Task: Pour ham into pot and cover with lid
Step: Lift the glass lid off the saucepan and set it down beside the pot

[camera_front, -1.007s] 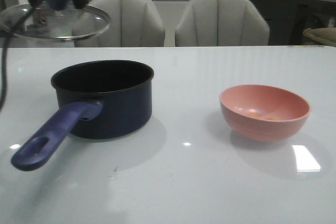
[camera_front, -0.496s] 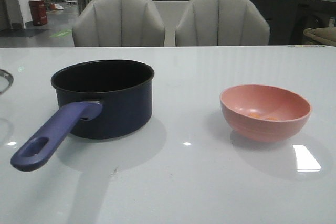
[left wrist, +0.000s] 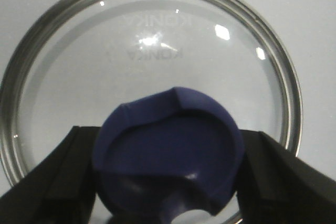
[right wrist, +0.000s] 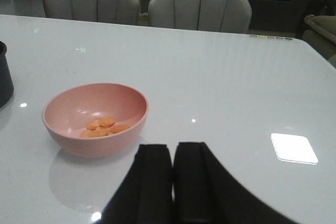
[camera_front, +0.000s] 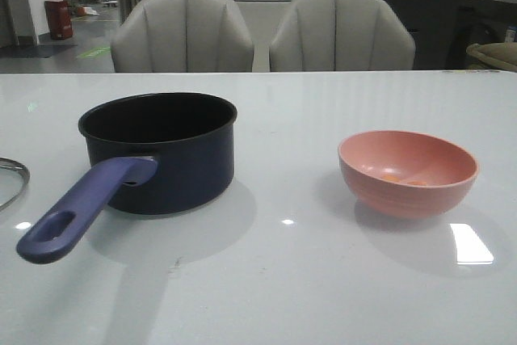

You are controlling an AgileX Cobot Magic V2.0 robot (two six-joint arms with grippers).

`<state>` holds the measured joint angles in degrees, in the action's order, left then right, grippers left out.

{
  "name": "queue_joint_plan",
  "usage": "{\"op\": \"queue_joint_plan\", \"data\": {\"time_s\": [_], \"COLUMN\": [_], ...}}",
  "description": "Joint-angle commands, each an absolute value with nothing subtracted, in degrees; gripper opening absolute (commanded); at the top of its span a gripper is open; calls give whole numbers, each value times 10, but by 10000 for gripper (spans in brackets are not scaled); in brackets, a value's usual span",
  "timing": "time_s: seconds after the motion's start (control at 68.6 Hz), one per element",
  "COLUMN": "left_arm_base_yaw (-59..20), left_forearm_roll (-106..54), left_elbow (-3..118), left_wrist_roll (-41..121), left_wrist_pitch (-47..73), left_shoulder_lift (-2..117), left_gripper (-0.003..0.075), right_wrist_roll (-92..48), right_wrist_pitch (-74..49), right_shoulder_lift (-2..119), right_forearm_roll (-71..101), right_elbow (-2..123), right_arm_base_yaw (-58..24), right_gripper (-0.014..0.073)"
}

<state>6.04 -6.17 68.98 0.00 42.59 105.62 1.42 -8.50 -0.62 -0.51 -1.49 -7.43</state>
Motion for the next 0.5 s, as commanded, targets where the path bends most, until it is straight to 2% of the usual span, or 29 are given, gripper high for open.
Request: {"op": "queue_joint_plan", "data": {"time_s": [0.0,0.16,0.204,0.481], "left_arm_base_yaw": [60,60,60,60], "left_forearm_roll": [-53,-53,-53,-53], "left_elbow": [698,703,707,749], "left_wrist_roll": [0,0,0,6], "left_wrist_pitch": [426,437,442,474], "left_shoulder_lift": [1054,1055,1055,1018], "left_gripper": [395,593,624,625], "right_wrist_roll": [14,14,14,14], "right_wrist_pitch": [-41,-41,-41,-41], "right_shoulder_lift": [-18,-18,-18,-18], "right_forearm_roll": [-10,-10,-10,-10], "right_elbow": [-12,-12,-12,-12], "right_arm_base_yaw": [-71,-71,-71,-71], "right_gripper": [167,167,167,167]}}
